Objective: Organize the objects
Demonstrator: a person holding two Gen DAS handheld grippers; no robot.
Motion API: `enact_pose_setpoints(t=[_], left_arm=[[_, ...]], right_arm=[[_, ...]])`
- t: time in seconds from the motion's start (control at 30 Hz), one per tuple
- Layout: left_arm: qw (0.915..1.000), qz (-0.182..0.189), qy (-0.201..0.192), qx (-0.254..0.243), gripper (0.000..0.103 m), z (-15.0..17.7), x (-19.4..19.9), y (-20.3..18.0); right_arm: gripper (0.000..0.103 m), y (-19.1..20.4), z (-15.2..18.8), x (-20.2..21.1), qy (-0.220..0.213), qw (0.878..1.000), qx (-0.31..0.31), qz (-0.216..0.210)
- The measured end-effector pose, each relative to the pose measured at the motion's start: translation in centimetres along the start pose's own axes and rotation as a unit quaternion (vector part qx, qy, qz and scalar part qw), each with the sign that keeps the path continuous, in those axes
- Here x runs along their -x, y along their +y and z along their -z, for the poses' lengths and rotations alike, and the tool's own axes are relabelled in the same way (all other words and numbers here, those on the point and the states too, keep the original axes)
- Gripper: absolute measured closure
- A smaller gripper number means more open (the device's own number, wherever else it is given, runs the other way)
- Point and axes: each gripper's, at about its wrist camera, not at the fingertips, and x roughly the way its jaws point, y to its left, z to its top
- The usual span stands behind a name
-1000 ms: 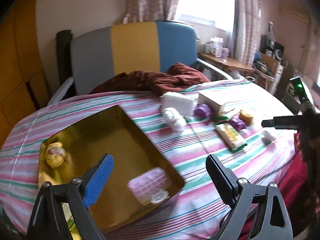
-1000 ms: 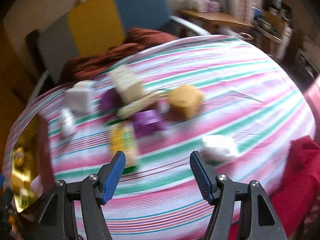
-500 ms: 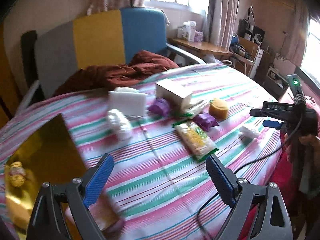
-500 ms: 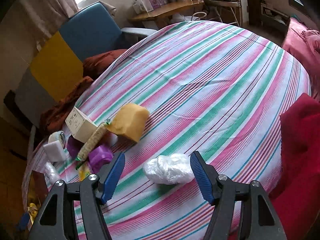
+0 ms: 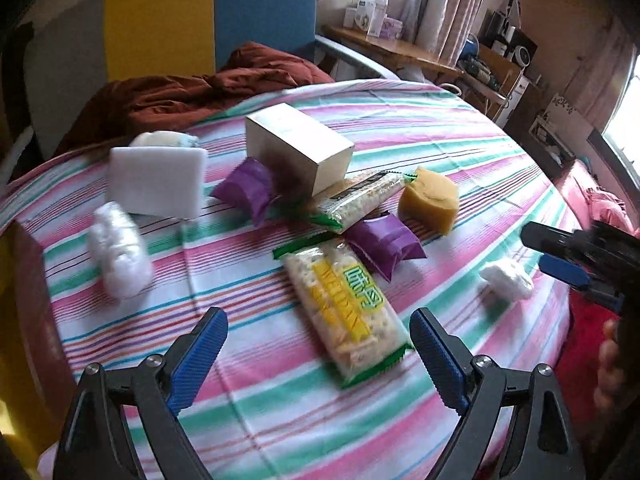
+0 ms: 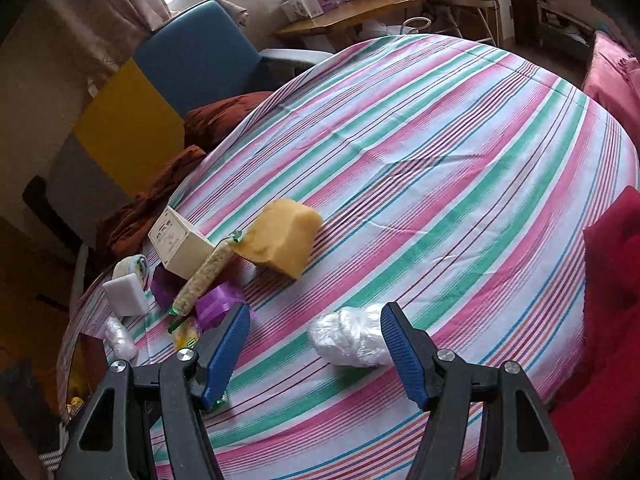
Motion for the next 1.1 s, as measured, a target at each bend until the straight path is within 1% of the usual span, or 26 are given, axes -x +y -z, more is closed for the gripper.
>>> enact_pose_setpoints(t=[0.07, 0.13, 0.2, 0.27, 0.33, 0.4, 0.43, 0.47, 0.5, 0.57, 0.63, 0.7, 0.8, 0.9, 0.97, 1.03, 1.1], left_arm=[[0.9999, -0.008, 0.01, -0.001, 0.014, -0.3, -1.3, -0.3], [0.9998, -0.001, 0.02, 0.004, 0.015, -0.6, -2.4, -0.4], [0.9997, -0.005, 0.024, 0.005, 0.017, -0.8, -3.5, -0.6], [0.9991, -0.002, 0.041, 0.009, 0.025, -0.7, -4.6, -0.3], [0.9995, -0.003, 0.03, 0.005, 0.03, -0.4, -4.4, -0.2], [0.9997, -0.003, 0.026, 0.001, 0.042, 0.0, -4.0, 0.3], [0.9997, 0.0, 0.025, 0.005, 0.045, 0.2, -3.8, 0.7], [0.9997, 0.003, 0.023, 0.01, 0.052, 0.4, -3.6, 1.2], [0.9996, 0.005, 0.022, 0.015, 0.055, 0.6, -3.3, 1.8], [0.9996, 0.014, 0.023, 0.014, 0.055, 0.9, -3.1, 2.3], [0.9997, 0.012, 0.019, 0.005, 0.055, 1.4, -2.7, 2.3], [0.9998, 0.012, 0.014, 0.001, 0.055, 1.8, -2.5, 2.3], [0.9998, 0.014, 0.011, 0.006, 0.055, 2.1, -2.3, 2.6], [0.9998, 0.019, 0.006, 0.008, 0.054, 2.5, -1.9, 2.9], [0.9995, 0.026, 0.004, 0.017, 0.054, 2.7, -1.8, 3.3], [0.9991, 0.034, 0.005, 0.026, 0.054, 2.6, -1.9, 3.6], [0.9988, 0.038, 0.003, 0.031, 0.055, 2.7, -1.8, 3.7]], right_arm=[[0.034, 0.2, -0.1, -0.2, 0.001, 1.0, 0.004, -0.002], [0.034, 0.3, -0.1, -0.2, 0.002, 1.0, 0.009, -0.004], [0.034, 0.4, 0.0, -0.2, 0.003, 1.0, 0.014, -0.006], [0.034, 0.6, 0.0, -0.3, 0.004, 1.0, 0.018, -0.01], [0.034, 0.9, 0.0, 0.0, -0.001, 0.999, 0.027, -0.019], [0.034, 1.6, 0.1, -0.1, 0.002, 0.999, 0.042, -0.03], [0.034, 2.1, 0.3, -0.2, 0.007, 0.998, 0.052, -0.033], [0.034, 2.9, 0.5, -0.5, 0.015, 0.997, 0.071, -0.034], [0.034, 3.5, 0.6, -0.8, 0.023, 0.995, 0.086, -0.034], [0.034, 5.0, 0.8, -1.6, 0.044, 0.992, 0.115, -0.038], [0.034, 6.2, 0.9, -2.3, 0.066, 0.987, 0.143, -0.034], [0.034, 8.0, 0.9, -3.3, 0.085, 0.98, 0.179, -0.027], [0.034, 9.5, 0.6, -5.0, 0.104, 0.974, 0.202, -0.017], [0.034, 9.9, 0.3, -7.2, 0.128, 0.974, 0.184, -0.014], [0.034, 9.9, 0.3, -8.1, 0.138, 0.977, 0.159, -0.027], [0.034, 9.7, 0.2, -8.8, 0.143, 0.98, 0.132, -0.035], [0.034, 9.4, 0.1, -9.3, 0.142, 0.982, 0.119, -0.028]])
